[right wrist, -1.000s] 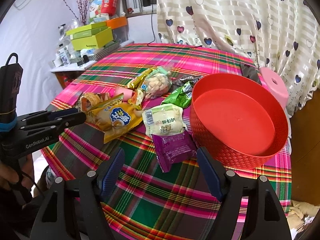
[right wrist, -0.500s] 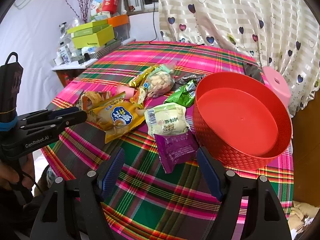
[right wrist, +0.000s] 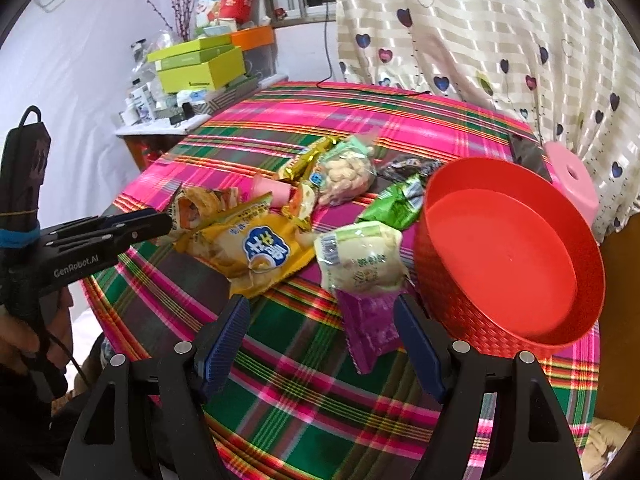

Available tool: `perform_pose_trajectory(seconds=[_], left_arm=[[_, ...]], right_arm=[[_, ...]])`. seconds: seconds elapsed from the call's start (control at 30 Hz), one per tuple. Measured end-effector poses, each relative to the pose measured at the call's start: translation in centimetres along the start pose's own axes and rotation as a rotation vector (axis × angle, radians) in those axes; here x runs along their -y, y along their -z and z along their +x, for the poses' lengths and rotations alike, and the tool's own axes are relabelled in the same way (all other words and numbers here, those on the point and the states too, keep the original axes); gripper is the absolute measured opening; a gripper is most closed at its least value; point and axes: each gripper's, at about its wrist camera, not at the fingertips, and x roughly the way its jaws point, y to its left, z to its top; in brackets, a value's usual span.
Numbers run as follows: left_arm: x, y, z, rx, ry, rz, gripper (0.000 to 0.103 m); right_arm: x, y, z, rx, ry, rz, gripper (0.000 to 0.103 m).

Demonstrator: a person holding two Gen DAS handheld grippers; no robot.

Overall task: Organize snacks
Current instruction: 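Grasp the white-and-orange chip bag with the left tool while the right tool grasps the yellow blue-logo bag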

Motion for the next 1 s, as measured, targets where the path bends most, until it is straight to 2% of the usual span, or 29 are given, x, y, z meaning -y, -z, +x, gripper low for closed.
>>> perform_pose_trajectory(seconds=[0.13, 0.2, 0.23, 0.27, 0.37, 0.67, 0.83, 1.0], left_arm=[[-1.5, -0.4, 0.4, -0.011, 0.005, -0.050, 0.033], [-2.1, -0.5, 0.5, -0.004, 0.004, -0.066, 0.046], [-2.4, -0.7, 0.6, 0.002, 0.006, -0.074, 0.058], [-2.6, -0.8, 0.7, 0.006, 0.009, -0.079, 0.063], [-3.3, -1.0, 1.5, -0.007, 0.016, -0.096, 0.063], [-3.8, -0.9, 5.7, -0.113, 0.122, -0.174, 0.063], [-3.6, -0.9, 7.2, -0.143, 0.144, -0.176, 0.063], [-3.2, -0.7, 7.0, -0.119, 0.142, -0.149, 0.059]], right_arm=[[-0.3, -0.6, 0.6, -0.007, -0.018, 0.001, 0.075], [-0.6, -1.0, 0.9, -0.009, -0.025, -0.003, 0.075], [-0.6, -1.1, 1.1, -0.011, -0.029, -0.003, 0.075], [-0.7, -1.3, 1.2, -0.013, -0.033, -0.004, 0.075], [-0.9, -1.6, 1.8, -0.021, -0.042, -0.009, 0.075], [-1.3, -2.2, 3.4, -0.057, -0.057, -0.007, 0.075], [-1.2, -2.6, 4.2, -0.072, -0.066, 0.006, 0.075], [-1.4, -2.7, 4.8, -0.088, -0.104, 0.043, 0.075]])
